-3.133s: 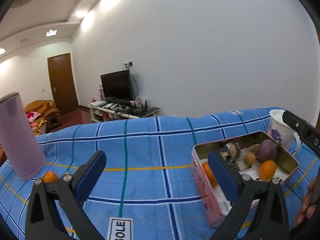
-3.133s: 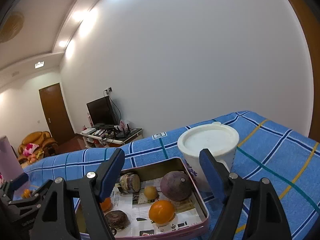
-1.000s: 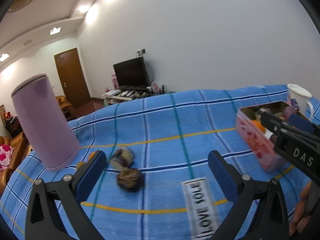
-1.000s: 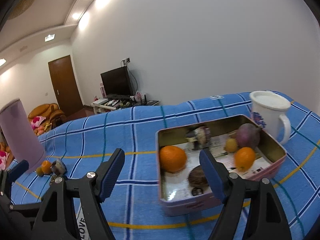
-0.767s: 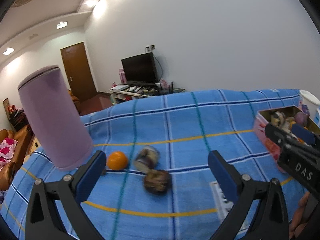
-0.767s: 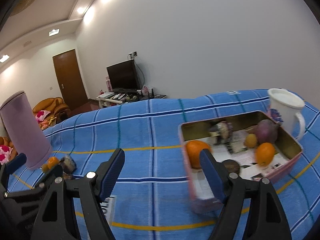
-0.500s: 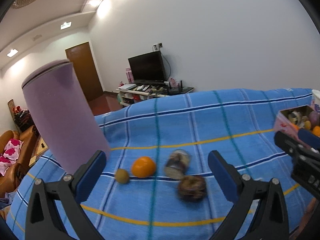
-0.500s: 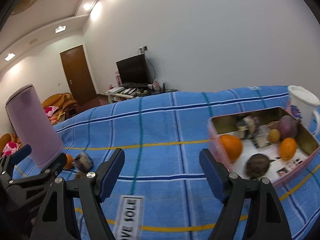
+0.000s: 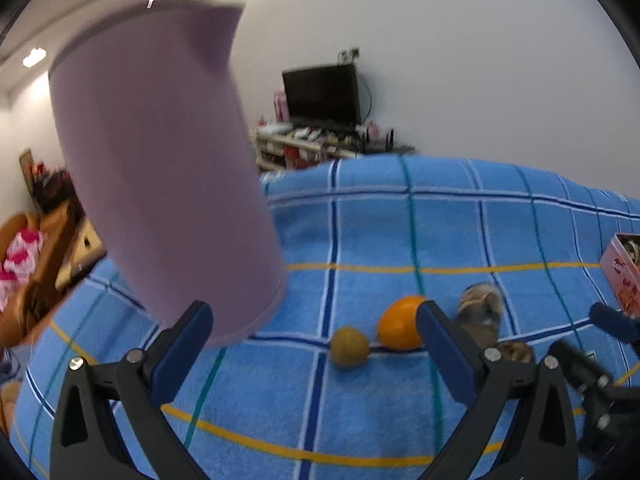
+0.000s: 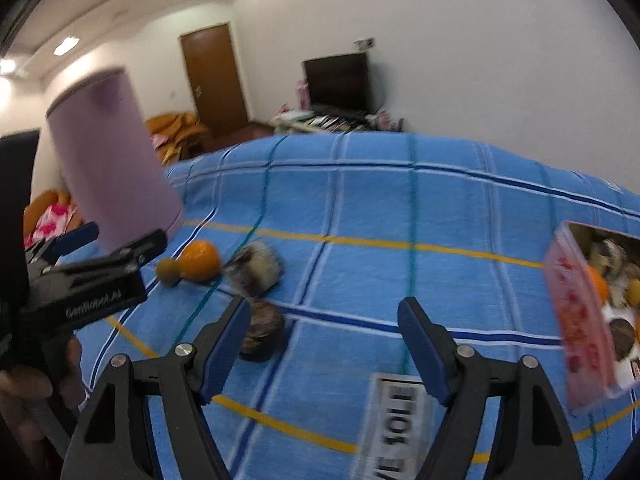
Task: Organize fruits
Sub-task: 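Grasp the dark round fruit with the right tool while the left tool grasps an orange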
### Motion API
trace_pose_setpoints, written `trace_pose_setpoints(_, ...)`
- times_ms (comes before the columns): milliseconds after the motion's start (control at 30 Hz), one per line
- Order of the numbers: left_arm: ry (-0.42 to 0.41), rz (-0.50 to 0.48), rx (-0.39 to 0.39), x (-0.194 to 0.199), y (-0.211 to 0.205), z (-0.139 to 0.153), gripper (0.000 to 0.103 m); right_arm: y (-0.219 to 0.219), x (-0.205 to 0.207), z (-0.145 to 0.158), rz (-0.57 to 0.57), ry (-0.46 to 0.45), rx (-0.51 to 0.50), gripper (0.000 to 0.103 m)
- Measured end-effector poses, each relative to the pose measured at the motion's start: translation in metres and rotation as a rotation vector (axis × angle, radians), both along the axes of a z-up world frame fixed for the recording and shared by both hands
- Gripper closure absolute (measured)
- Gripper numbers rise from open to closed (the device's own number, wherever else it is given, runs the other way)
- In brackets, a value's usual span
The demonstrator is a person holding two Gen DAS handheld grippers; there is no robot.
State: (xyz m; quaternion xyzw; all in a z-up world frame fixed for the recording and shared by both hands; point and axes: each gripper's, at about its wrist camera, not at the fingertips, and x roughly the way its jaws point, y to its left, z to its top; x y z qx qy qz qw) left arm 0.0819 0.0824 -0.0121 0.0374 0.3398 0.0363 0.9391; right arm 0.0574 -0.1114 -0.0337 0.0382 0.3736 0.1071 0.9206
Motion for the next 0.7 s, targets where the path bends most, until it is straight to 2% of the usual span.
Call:
trace_pose_setpoints(67,0.015,0.0,0.008,0.001,0.003,-0.003,0.0,0.013,0.005,-0.003,0.041,0.025,-0.023,0.035)
trace_pose_setpoints(167,0.005,-0.006,0.059,0.0,0.002,-0.002,0.0,0.028,0.014,-0.01,0.101,0.069,-0.038,0.038)
trace_pose_setpoints(267,0.008,-0.02,0.065,-0.001,0.003,0.0,0.0,0.039,0.019,-0.013,0.129,0.092,-0.05,0.041)
trace_pose_setpoints(367,0.028,-0.016,0.072,0.002,0.007,-0.002,0.0,0.047,0.024,-0.019,0.159,0.132,-0.045,0.054)
trace_pose_setpoints(467,0.048,-0.026,0.099,0.004,0.013,-0.004,0.0,0.052,0.026,-0.021,0.165,0.149,-0.052,0.055)
trace_pose_setpoints(567,0.059,-0.076,0.108,0.001,0.018,-0.003,0.0,0.047,0.026,-0.021,0.166,0.148,-0.047,0.056)
trace_pose_setpoints(700,0.032,-0.102,0.107,-0.002,0.019,0.0,0.0,0.038,0.021,-0.018,0.134,0.126,-0.018,0.056)
